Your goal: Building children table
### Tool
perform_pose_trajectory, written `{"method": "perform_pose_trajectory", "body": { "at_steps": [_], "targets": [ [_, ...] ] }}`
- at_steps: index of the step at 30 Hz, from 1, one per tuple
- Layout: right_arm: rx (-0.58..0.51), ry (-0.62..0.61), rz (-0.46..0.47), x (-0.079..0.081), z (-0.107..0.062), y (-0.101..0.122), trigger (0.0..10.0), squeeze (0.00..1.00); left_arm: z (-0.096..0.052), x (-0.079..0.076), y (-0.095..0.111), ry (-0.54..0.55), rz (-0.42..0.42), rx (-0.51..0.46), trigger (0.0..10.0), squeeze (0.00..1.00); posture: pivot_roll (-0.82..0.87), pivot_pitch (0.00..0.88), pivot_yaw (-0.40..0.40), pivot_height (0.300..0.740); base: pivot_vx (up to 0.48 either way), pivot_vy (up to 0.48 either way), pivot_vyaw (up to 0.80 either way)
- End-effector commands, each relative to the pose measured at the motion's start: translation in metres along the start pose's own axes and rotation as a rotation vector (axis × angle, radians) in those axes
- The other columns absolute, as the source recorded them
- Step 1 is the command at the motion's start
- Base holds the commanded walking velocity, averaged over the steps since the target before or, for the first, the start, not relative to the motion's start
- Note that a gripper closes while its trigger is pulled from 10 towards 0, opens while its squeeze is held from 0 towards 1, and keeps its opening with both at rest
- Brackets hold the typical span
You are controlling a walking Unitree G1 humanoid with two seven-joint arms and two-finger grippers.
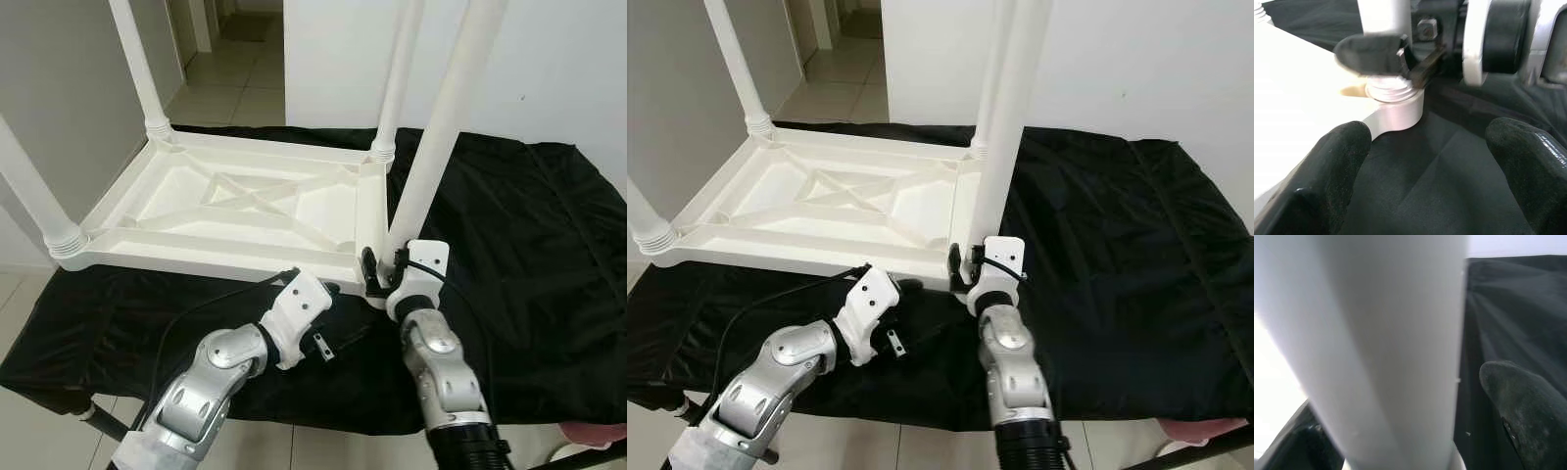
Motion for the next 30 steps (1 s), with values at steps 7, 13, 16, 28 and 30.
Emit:
{"method": "perform_pose_trajectory", "body": {
  "at_steps": [7,13,16,28,30],
  "targets": [
    [0.039,0.276,-0.072,-0.015,-0.001,-0.017,10.0,0.0,-0.001,-0.005,-0.005,-0.021,0.018,0.01,10.0,0.0,-0.05,0.014,0.03,0.74,0.0,0.0,0.0],
    [0.025,0.428,-0.147,-0.018,0.003,-0.016,10.0,0.0,0.002,-0.007,-0.006,-0.037,0.022,0.009,10.0,0.0,-0.06,0.0,0.034,0.74,0.0,0.0,0.0],
    [0.02,0.476,-0.173,-0.019,0.007,-0.016,6.7,0.0,0.004,-0.009,-0.006,-0.048,0.032,0.009,10.0,0.0,-0.06,0.0,0.032,0.74,0.0,0.0,0.0],
    [0.014,0.607,-0.236,-0.019,0.02,-0.014,0.0,0.0,0.006,-0.01,-0.005,-0.053,0.043,0.003,10.0,0.0,-0.05,0.0,0.015,0.74,0.0,0.0,0.0],
    [0.019,0.612,-0.227,-0.019,0.019,-0.017,0.0,0.0,0.006,-0.01,-0.006,-0.054,0.043,0.003,10.0,0.0,-0.05,0.0,0.01,0.74,0.0,0.0,0.0]
  ]
}}
Point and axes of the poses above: a point about 5 cm out from each wrist's last joint towards the gripper, its own z axis pointing out of the wrist towards the gripper, its own y axis along the axis of the wrist's last joint, x = y × z, the point moved 4 cm from there along z, pointing out of the wrist towards the gripper, and after that the axes turned 6 degrees about -z, right-handed, at the moved point
